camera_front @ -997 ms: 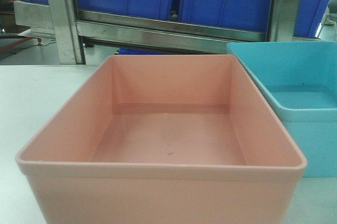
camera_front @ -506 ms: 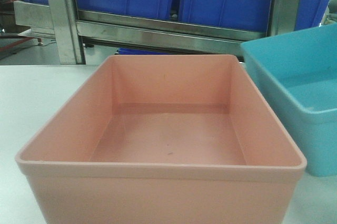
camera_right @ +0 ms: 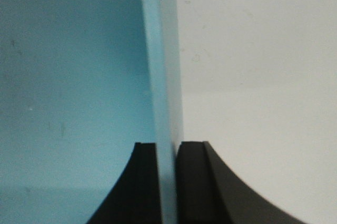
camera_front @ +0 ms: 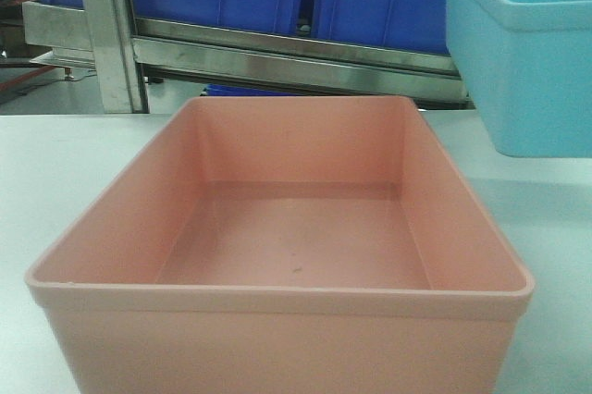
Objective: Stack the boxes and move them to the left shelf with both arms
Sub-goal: 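Grasp the blue bin's rim with the right gripper and lift it, then carry the blue bin over the pink bin and lower it inside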
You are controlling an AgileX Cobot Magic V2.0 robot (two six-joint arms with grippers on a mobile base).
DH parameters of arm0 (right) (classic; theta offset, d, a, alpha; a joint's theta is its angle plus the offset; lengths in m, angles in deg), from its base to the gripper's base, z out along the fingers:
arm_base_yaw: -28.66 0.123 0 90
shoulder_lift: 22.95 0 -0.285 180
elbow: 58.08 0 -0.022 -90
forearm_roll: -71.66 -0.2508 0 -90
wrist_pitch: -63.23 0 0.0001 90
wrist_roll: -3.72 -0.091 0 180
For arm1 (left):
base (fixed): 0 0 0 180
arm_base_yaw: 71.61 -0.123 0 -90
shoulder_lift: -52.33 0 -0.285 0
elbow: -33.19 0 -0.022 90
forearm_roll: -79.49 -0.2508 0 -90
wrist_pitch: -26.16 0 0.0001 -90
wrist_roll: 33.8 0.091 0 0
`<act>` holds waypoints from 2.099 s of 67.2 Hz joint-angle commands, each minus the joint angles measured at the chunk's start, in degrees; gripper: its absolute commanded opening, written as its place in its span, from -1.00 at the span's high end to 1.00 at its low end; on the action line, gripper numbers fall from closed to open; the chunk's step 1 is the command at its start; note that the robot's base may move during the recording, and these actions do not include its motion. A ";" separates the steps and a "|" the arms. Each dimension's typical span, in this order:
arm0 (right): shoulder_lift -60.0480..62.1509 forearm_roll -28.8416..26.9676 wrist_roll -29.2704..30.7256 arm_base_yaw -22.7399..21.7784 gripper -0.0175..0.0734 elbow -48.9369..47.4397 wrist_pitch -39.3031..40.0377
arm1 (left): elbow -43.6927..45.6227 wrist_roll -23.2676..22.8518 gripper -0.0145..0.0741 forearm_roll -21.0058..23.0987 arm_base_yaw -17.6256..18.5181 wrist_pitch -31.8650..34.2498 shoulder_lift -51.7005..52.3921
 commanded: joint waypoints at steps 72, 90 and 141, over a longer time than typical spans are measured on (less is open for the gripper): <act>12.92 5.94 -36.56 42.88 0.49 11.49 8.85 | 1.74 0.02 0.08 0.71 -0.01 4.60 -0.28; 10.03 5.95 -36.50 43.69 0.49 11.49 11.41 | 1.74 0.02 0.08 0.71 -0.01 4.60 -0.28; 7.65 5.91 -36.45 44.35 0.49 14.55 15.17 | 1.74 0.02 0.08 0.71 -0.01 4.60 -0.28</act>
